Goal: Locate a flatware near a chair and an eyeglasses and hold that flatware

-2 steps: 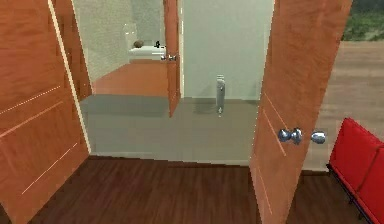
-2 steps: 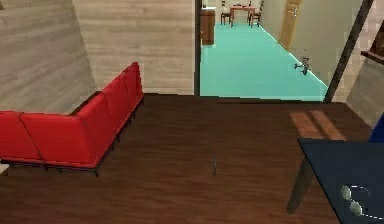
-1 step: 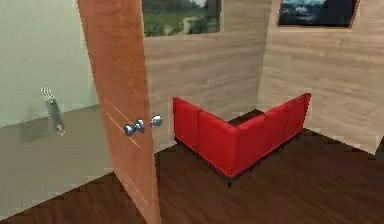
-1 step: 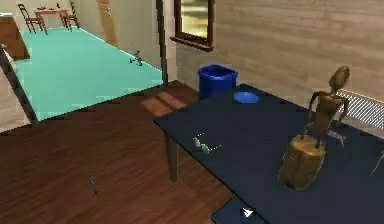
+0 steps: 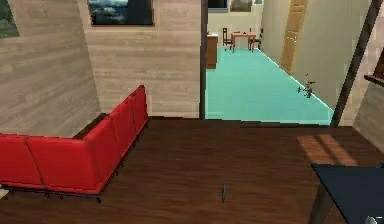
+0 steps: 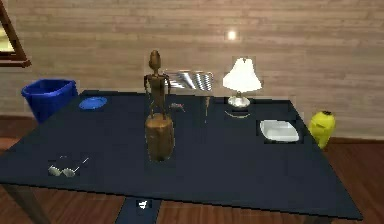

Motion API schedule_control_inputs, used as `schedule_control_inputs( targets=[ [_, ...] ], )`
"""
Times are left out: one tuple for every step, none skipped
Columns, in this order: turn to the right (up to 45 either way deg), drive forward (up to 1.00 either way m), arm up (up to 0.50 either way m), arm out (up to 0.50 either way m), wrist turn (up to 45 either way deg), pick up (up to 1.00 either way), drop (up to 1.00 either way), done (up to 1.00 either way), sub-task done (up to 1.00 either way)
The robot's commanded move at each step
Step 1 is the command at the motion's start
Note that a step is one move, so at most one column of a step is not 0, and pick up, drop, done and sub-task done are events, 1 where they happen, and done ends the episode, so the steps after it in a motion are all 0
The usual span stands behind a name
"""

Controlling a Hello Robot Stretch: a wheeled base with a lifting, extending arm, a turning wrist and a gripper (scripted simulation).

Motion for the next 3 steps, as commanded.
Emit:
schedule_control_inputs(
  targets=[
    [0.0,0.75,0.0,0.0,0.0,0.0,0.0,0.0,0.0],
    [-33.0,0.0,0.0,0.0,0.0,0.0,0.0,0.0,0.0],
    [0.0,0.4,0.0,0.0,0.0,0.0,0.0,0.0,0.0]
  ],
)
